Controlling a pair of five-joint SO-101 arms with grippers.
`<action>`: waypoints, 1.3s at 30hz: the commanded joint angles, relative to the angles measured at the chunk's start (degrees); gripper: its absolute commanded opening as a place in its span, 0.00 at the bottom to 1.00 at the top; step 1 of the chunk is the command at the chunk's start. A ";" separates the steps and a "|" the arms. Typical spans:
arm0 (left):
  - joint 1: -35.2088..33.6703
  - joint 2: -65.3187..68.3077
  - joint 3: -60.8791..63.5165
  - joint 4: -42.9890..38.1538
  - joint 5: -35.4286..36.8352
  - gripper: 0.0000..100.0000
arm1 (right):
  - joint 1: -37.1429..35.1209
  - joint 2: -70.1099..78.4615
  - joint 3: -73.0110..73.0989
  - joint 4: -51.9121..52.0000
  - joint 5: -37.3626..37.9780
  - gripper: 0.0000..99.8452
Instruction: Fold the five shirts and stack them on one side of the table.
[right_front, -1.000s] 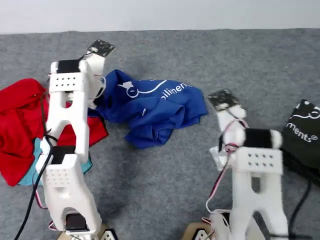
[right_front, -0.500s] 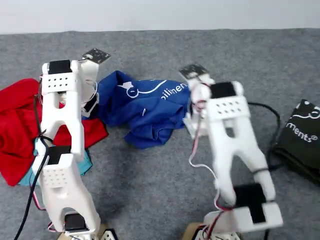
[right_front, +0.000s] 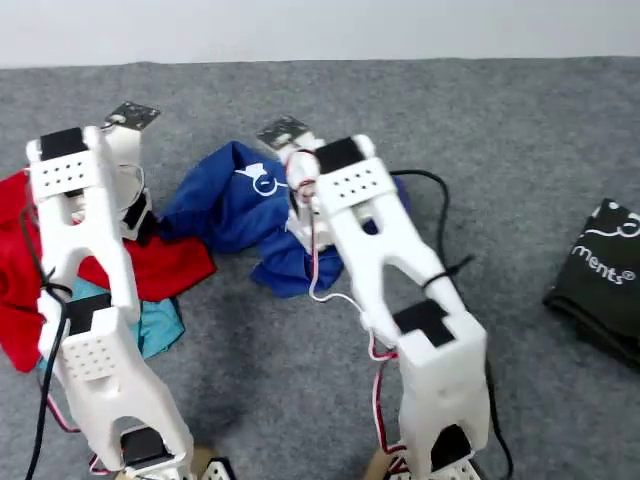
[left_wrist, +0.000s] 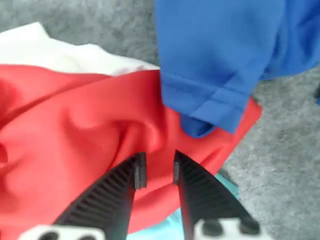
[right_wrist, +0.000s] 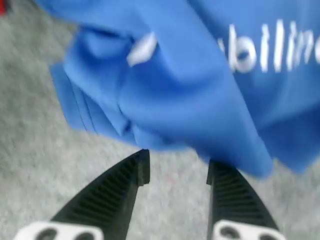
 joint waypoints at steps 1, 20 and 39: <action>-0.62 -0.35 -2.07 1.23 0.35 0.10 | -2.15 3.12 -9.32 0.40 1.49 0.20; -0.26 -0.62 -2.07 0.18 0.35 0.10 | 1.80 13.49 -22.59 5.58 4.22 0.01; 4.92 -19.34 -2.51 1.49 0.62 0.10 | 17.80 -9.71 -33.32 12.44 9.58 0.01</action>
